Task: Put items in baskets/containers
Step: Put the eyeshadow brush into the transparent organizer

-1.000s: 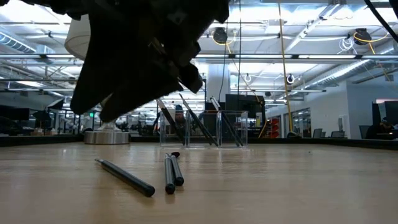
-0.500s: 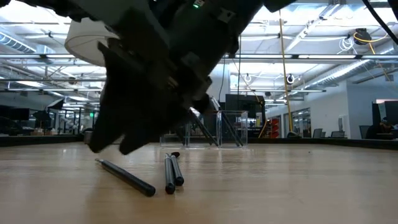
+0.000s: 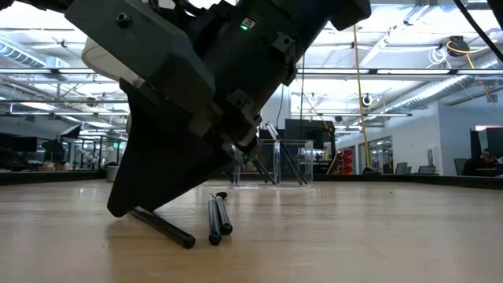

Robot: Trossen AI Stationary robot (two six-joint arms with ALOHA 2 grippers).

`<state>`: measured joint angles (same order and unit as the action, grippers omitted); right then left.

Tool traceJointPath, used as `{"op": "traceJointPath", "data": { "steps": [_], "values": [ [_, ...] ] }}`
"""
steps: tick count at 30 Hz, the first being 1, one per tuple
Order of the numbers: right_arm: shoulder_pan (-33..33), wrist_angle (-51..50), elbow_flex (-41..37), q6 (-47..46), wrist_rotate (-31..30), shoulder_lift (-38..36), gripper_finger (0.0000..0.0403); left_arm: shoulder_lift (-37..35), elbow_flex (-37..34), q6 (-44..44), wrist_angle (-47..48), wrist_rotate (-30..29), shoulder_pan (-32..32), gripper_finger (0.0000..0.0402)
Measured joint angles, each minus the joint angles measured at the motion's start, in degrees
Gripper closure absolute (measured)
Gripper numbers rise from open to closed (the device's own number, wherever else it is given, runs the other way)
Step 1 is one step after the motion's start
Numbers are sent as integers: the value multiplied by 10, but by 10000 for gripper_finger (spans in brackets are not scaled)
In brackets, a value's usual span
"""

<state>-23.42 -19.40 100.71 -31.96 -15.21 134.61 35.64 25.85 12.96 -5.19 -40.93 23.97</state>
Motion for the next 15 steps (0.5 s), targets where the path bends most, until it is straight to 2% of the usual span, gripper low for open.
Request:
{"op": "traceJointPath", "data": {
  "steps": [9, 15],
  "values": [
    [10, -7, -1, 2, 10, 1, 323, 0, 0, -31, 28, 0, 0, 364],
    [13, 0, -2, 9, 29, 0, 391, 0, 0, -60, 38, 0, 0, 364]
  ]
}}
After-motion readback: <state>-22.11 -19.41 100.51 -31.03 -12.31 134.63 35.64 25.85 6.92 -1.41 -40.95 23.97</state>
